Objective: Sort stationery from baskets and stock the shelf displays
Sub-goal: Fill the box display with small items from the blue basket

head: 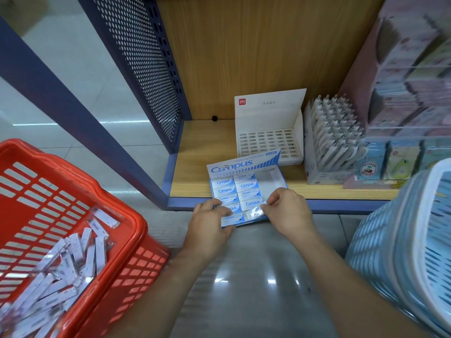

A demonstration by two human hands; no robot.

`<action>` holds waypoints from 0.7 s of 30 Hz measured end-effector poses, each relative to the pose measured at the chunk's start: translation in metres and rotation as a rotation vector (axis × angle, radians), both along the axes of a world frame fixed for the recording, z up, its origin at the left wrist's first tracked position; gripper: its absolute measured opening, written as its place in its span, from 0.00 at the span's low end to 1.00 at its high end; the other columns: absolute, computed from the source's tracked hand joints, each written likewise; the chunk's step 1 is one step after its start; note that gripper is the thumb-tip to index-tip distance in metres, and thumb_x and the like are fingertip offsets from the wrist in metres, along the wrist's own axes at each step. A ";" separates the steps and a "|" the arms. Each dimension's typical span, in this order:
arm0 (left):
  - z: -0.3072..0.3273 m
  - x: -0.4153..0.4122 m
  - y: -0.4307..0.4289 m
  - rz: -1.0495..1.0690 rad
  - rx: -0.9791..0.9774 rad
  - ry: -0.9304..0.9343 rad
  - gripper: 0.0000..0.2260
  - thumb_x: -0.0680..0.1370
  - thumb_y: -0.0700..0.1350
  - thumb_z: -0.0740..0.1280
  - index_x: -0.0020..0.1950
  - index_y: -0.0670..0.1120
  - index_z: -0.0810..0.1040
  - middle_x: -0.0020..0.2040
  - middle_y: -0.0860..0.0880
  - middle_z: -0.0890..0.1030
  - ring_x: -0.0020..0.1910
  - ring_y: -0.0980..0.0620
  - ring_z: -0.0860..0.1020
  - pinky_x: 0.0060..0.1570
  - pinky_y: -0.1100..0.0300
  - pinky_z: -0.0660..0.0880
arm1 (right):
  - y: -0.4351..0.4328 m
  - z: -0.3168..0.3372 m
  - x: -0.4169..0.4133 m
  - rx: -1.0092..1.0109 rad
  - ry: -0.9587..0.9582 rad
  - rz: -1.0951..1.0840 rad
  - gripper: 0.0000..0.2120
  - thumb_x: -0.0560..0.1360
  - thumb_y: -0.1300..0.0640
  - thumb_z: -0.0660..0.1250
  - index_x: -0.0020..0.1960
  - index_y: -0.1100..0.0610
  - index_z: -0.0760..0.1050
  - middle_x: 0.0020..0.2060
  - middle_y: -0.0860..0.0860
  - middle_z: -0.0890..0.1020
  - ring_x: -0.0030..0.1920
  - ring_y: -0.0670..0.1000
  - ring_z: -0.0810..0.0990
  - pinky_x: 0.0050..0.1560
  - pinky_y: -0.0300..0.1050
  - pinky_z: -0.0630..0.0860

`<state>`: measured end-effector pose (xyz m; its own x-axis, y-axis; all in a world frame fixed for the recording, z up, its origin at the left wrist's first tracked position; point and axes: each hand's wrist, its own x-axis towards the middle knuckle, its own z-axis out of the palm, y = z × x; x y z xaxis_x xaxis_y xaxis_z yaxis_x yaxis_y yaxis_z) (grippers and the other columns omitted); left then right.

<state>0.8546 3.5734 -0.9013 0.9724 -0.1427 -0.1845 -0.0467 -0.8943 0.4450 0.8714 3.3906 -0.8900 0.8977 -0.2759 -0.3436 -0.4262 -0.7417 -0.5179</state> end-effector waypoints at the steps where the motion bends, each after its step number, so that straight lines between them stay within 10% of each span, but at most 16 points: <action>1: 0.000 0.000 0.000 0.004 -0.002 -0.001 0.17 0.75 0.49 0.72 0.64 0.51 0.79 0.68 0.53 0.71 0.65 0.51 0.66 0.59 0.68 0.59 | 0.000 -0.001 -0.001 -0.014 0.001 0.002 0.07 0.73 0.51 0.72 0.40 0.49 0.75 0.42 0.48 0.83 0.47 0.52 0.80 0.44 0.43 0.75; 21: 0.000 0.005 0.002 -0.175 0.175 -0.096 0.18 0.77 0.55 0.66 0.65 0.52 0.77 0.67 0.57 0.73 0.68 0.55 0.62 0.60 0.62 0.67 | 0.012 0.006 -0.007 -0.136 0.053 0.143 0.15 0.77 0.58 0.61 0.62 0.49 0.74 0.56 0.49 0.82 0.58 0.54 0.77 0.58 0.49 0.73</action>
<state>0.8596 3.5757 -0.9018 0.9501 -0.2841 -0.1289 -0.2420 -0.9320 0.2699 0.8644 3.4025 -0.8837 0.9128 -0.1937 -0.3596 -0.3351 -0.8586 -0.3881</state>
